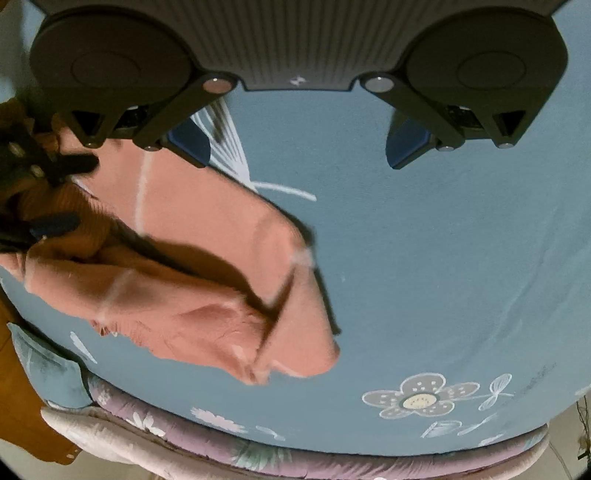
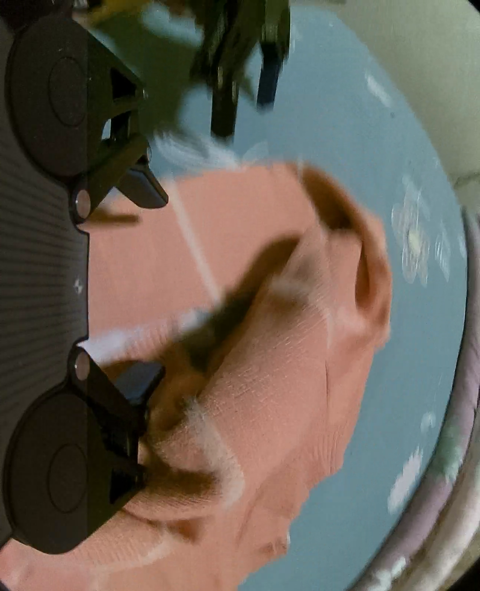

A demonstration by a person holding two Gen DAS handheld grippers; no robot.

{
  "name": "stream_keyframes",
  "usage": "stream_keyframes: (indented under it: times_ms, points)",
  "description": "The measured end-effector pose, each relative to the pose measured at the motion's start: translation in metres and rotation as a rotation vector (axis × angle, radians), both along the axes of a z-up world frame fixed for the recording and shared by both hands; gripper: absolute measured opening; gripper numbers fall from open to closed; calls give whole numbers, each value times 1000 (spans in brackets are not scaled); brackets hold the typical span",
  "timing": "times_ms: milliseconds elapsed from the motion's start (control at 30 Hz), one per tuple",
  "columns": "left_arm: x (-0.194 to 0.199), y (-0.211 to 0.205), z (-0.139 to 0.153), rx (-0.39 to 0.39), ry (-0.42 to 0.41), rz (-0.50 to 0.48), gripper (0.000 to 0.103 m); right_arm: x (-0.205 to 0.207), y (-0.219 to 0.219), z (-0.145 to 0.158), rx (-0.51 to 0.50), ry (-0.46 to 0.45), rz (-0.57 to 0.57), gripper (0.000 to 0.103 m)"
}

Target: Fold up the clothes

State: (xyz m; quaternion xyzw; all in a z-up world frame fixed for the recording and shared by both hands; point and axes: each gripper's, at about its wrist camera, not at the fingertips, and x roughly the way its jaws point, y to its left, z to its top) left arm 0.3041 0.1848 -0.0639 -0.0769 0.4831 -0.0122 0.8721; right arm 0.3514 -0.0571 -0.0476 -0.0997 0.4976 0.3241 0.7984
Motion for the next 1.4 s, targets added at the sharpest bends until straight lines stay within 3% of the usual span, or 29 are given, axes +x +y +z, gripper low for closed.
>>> stream_keyframes:
  times_ms: [133, 233, 367, 400, 700, 800, 900, 967, 1100, 1300, 1400]
  points:
    - [-7, -9, 4, 22, 4, 28, 102, -7, 4, -6, -4, 1, 41, 95]
    - [-15, -17, 10, 30, -1, 63, 102, -6, 13, 0, 62, 5, 90, 96]
    - [-32, -26, 22, 51, -11, 127, 102, 15, 17, -19, -2, 23, 50, 97]
    - [-38, -26, 25, 48, -16, 150, 102, 17, 17, -22, 5, 39, 61, 103]
    - [-86, -22, 44, -3, -34, 354, 102, -23, 26, -4, 211, 207, 291, 103]
    - [-88, -25, 45, -29, -37, 368, 102, -37, 27, 5, 291, 262, 344, 103]
    - [-85, -32, 46, -64, -42, 338, 102, -40, 14, 14, 294, 226, 313, 103]
    - [-78, -38, 42, -103, -48, 299, 102, -37, -3, 23, 273, 154, 253, 103]
    - [-61, -47, 29, -226, -41, 245, 101, -36, -43, 42, 342, 134, 164, 103]
    - [-37, -59, 0, -533, -42, 172, 101, -53, -75, 59, 359, 78, 92, 103]
    - [-31, -53, -24, -694, -55, 211, 101, -61, -87, 66, 364, 54, 66, 103]
